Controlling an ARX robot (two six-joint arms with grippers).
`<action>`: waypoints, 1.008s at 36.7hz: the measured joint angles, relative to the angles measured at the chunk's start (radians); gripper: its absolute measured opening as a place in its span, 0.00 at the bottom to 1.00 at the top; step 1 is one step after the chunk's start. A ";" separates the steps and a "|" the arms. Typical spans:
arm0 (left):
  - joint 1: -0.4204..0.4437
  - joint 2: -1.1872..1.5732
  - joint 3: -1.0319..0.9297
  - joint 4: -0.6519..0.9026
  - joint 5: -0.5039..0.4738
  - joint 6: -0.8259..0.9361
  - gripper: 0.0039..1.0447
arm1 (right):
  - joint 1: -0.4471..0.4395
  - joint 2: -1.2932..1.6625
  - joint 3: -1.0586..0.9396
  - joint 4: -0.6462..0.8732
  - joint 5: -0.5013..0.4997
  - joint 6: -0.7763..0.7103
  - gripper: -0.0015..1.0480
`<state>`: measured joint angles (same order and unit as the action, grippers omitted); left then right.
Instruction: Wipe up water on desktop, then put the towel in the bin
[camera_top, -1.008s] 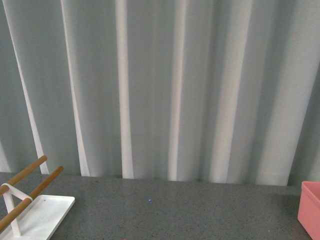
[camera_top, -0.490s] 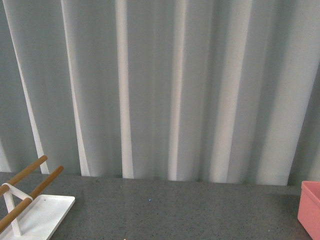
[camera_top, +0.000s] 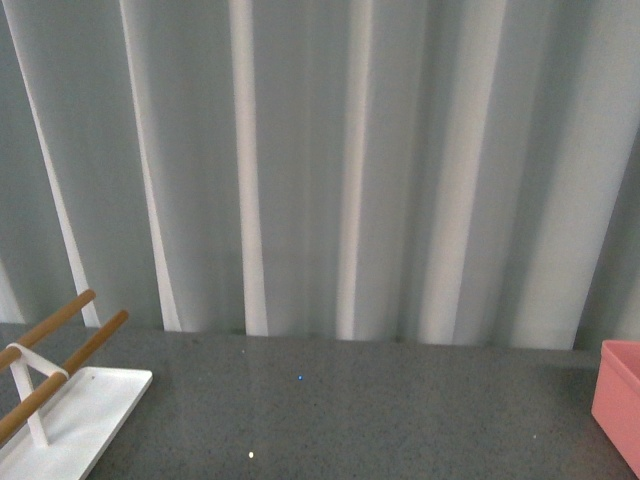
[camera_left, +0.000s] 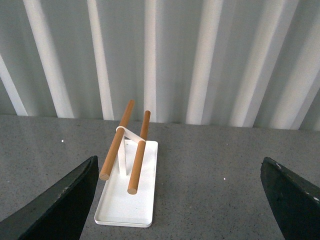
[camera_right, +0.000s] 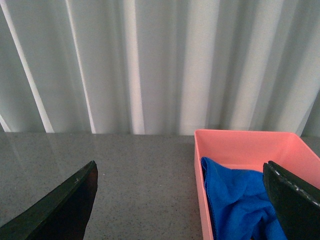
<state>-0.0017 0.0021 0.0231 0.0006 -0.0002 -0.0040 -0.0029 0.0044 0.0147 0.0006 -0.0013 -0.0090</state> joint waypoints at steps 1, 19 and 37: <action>0.000 0.000 0.000 0.000 0.000 0.000 0.94 | 0.000 0.000 0.000 0.000 0.000 0.000 0.93; 0.000 0.000 0.000 0.000 0.000 0.000 0.94 | 0.000 0.000 0.000 0.000 0.000 0.000 0.93; 0.000 0.000 0.000 0.000 0.000 0.000 0.94 | 0.000 0.000 0.000 0.000 0.000 0.000 0.93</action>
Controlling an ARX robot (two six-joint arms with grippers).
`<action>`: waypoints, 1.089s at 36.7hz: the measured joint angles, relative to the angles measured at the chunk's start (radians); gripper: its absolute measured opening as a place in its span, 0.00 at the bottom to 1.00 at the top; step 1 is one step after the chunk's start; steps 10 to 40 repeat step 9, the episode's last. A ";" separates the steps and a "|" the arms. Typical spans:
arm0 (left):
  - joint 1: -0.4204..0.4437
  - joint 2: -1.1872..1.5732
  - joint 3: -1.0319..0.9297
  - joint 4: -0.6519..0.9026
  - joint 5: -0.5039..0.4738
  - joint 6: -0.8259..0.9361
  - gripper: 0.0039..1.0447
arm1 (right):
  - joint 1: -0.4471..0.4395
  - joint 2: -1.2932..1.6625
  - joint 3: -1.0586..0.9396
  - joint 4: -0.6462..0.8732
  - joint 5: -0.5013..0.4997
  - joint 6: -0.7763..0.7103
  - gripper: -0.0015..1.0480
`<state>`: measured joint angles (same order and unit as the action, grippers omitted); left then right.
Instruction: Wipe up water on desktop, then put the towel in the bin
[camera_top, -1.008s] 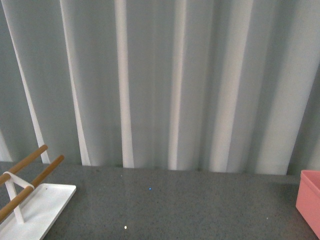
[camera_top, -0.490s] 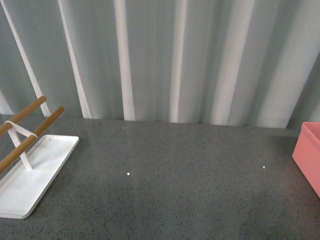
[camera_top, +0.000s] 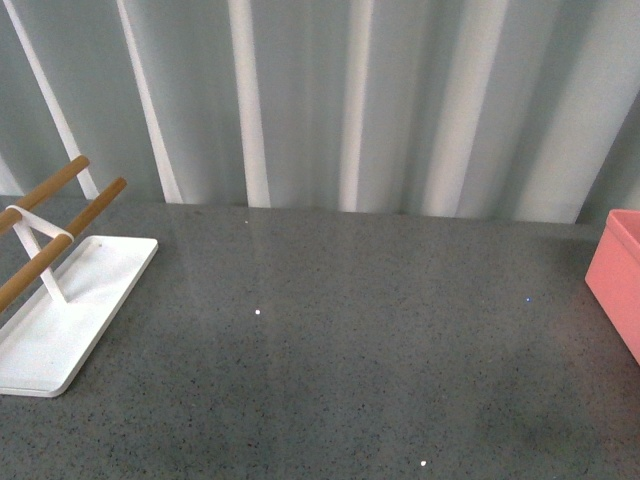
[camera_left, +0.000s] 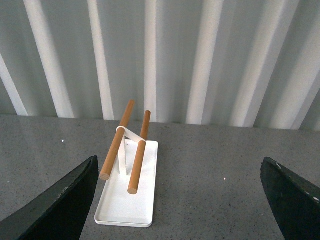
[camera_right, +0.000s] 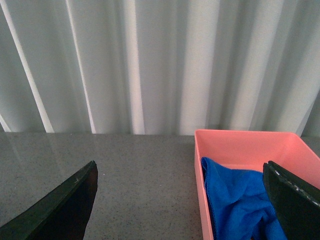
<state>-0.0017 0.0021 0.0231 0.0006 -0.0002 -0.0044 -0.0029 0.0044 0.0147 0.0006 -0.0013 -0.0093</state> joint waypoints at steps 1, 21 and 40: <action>0.000 0.000 0.000 0.000 0.000 0.000 0.94 | 0.000 0.000 0.000 0.000 0.000 0.000 0.93; 0.000 0.000 0.000 0.000 0.000 0.000 0.94 | 0.000 0.000 0.000 0.000 0.000 0.000 0.93; 0.000 0.000 0.000 0.000 0.000 0.000 0.94 | 0.000 0.000 0.000 0.000 0.000 0.000 0.93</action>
